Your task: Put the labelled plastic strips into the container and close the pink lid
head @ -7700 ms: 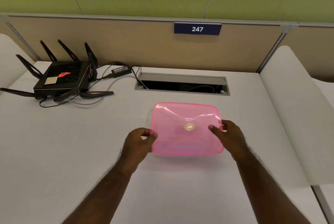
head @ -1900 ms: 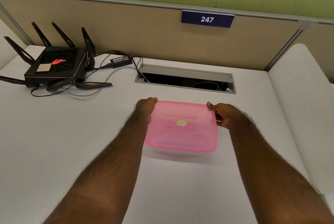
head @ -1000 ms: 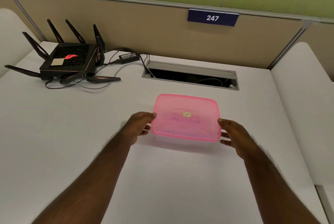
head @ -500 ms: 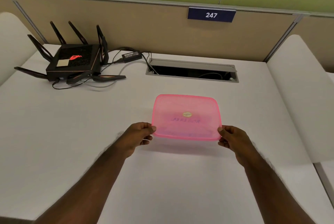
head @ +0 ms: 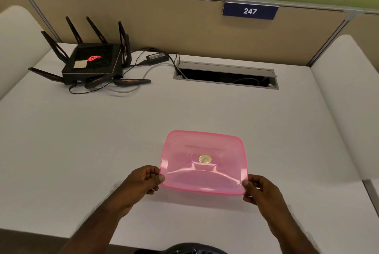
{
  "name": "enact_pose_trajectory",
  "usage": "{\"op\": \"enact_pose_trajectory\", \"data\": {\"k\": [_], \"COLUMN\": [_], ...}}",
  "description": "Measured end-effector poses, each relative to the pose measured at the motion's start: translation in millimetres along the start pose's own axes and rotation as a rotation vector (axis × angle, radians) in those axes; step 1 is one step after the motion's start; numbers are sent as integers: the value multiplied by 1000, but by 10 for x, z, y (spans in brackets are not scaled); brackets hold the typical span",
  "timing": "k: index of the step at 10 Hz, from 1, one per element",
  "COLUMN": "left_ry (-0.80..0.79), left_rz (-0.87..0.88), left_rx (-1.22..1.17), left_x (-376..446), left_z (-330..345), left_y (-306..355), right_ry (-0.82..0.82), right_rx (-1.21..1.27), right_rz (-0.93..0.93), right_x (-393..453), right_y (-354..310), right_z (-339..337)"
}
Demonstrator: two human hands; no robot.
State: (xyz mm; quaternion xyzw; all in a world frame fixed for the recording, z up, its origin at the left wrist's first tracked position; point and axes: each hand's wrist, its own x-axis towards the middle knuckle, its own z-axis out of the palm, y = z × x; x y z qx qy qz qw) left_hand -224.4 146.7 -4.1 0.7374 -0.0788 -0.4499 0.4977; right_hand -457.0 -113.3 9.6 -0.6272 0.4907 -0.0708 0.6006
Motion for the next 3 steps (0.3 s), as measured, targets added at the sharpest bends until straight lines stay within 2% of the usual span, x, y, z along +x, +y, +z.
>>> {"op": "enact_pose_trajectory", "data": {"k": [1,2,3], "left_ry": [-23,24,298], "left_rz": [-34,-19,146], "left_rx": [69,155,235], "left_x": [-18,2,65], "left_z": [-25,-62,-153], "left_y": [15,146,382], "right_ry": [-16,-48,56], "right_rx": [-55,-232,-328], "right_rz": [24,19,-104], "right_x": [-24,-34,34], "right_y": [-61,-130,-272], "right_z": [-14,-66,-156]}}
